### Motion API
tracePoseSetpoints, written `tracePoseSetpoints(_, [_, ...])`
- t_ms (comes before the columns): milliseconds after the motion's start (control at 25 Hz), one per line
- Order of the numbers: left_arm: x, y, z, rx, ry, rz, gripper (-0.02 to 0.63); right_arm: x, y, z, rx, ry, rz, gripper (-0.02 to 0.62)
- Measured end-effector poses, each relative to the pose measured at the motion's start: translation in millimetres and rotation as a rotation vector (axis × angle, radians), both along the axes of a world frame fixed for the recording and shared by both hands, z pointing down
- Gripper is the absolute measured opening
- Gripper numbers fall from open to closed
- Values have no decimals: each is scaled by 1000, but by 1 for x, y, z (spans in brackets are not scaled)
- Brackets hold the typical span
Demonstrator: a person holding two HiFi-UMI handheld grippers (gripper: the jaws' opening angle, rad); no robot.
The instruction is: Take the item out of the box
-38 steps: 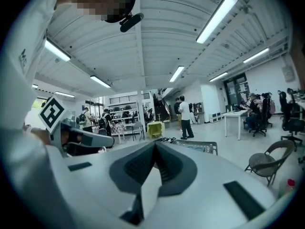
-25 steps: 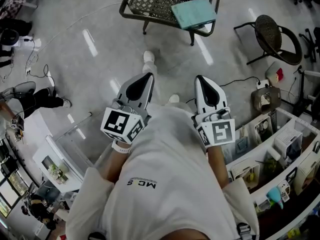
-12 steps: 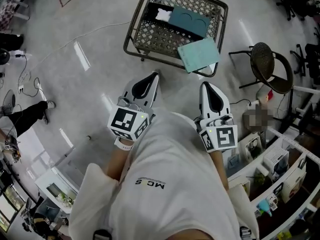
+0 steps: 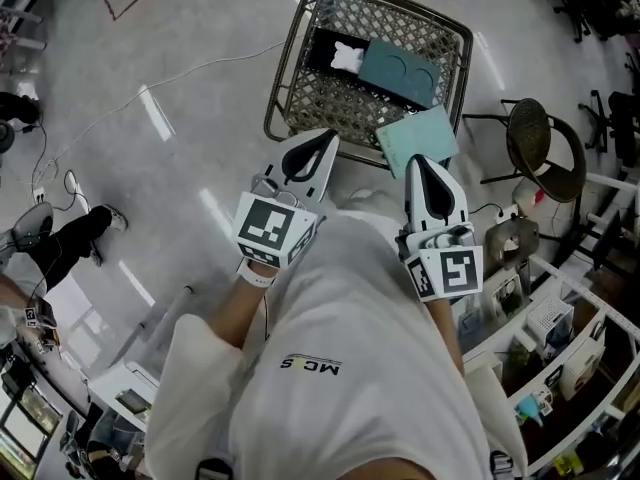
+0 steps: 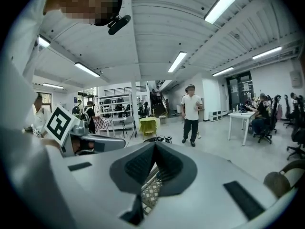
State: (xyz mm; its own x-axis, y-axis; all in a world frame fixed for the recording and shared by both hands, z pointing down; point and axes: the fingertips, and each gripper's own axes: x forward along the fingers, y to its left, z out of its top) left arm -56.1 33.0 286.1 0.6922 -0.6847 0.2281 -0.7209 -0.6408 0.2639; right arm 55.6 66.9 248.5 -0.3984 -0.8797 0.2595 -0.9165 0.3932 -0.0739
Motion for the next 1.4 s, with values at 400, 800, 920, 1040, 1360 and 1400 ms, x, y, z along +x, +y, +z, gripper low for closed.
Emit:
tracePoseSetpoints(400, [-4,-29,19,-7,-53,6,25,-17,-30,10,-34,25,-55,15])
tracePoseSetpoints(800, [-8,-57,51,-49,-153,17,25,-23,-69,41,-91,-25,-85,15])
tracePoseSetpoints(920, [0,-77,55,-50,-177,29,25,-18,-84,48,-84,-16,-107,15])
tracePoseSetpoints(1040, [9,-92,67,-54,-214,54,25,-14,-96,59,-90,-23,-108,15])
tracePoseSetpoints(1360, [28,-129,132,-92,-329,128,25,-2,-125,90,-91,-27,-86,15])
tracePoseSetpoints(1400, [31,-132,141,-101,-344,139,25,0,-126,96,-104,-29,-88,15])
